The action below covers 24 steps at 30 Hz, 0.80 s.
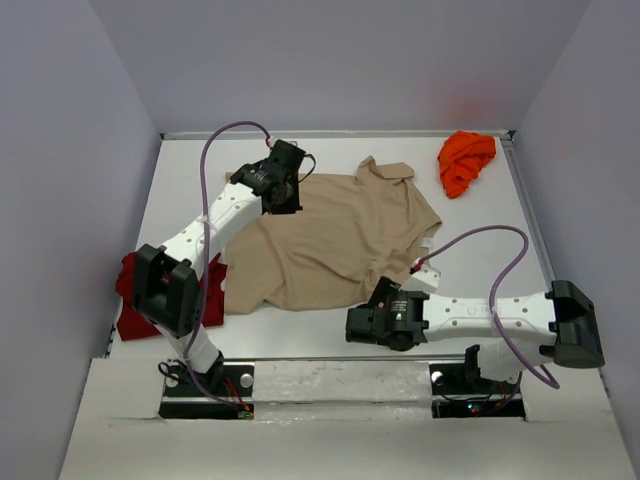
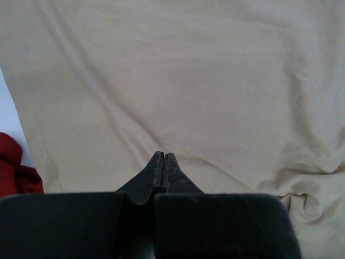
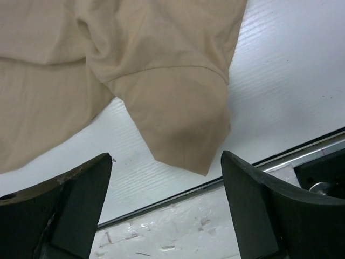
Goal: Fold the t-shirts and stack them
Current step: Flatten out the tshirt
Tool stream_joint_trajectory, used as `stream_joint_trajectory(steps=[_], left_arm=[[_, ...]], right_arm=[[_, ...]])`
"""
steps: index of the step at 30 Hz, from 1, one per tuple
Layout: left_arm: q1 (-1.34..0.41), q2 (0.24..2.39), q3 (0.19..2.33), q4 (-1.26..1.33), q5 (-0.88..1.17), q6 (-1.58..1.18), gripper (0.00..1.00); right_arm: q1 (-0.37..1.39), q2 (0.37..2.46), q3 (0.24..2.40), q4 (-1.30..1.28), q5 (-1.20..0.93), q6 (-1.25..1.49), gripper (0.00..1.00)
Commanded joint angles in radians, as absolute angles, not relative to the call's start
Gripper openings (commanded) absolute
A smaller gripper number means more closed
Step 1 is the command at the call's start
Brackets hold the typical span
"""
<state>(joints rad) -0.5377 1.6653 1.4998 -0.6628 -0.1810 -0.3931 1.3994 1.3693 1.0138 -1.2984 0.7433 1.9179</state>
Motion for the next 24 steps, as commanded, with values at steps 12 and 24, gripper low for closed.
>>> stream_joint_trajectory(steps=[12, 24], left_arm=[[-0.551, 1.701, 1.562, -0.661, -0.163, -0.377, 0.00], [-0.551, 1.697, 1.562, -0.670, -0.181, -0.367, 0.00]], right_arm=[[0.964, 1.236, 0.968, -0.954, 0.692, 1.117, 0.51], [0.683, 1.195, 0.875, -0.792, 0.532, 0.983, 0.75]])
